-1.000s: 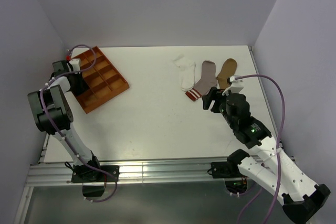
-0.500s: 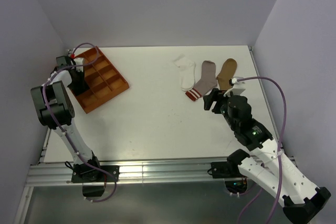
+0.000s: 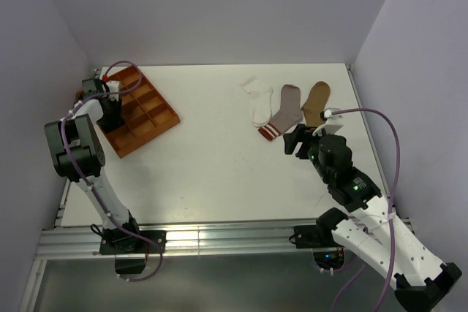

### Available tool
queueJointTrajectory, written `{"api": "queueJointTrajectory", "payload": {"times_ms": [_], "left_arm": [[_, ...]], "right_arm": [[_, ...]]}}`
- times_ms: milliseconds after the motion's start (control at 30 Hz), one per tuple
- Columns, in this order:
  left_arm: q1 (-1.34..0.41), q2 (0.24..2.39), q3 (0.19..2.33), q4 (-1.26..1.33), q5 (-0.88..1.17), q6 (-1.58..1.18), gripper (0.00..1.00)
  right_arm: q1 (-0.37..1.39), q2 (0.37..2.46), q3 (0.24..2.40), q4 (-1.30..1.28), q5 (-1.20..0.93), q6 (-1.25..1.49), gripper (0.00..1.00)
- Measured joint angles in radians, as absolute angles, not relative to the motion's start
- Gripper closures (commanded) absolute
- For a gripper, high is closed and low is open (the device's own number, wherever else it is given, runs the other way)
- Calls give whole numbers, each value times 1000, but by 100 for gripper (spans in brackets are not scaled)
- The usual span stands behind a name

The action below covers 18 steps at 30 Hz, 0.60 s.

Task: Roll the socks
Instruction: Place the sock in the storage box.

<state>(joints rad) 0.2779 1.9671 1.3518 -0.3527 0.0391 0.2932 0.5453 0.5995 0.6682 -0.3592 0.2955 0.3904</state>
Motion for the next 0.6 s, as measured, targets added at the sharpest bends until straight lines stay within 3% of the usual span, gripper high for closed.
{"api": "queueJointTrajectory", "payload": {"times_ms": [600], "left_arm": [[300, 1881, 1332, -375, 142, 244, 47]], "right_arm": [[545, 598, 667, -361, 299, 390, 22]]}}
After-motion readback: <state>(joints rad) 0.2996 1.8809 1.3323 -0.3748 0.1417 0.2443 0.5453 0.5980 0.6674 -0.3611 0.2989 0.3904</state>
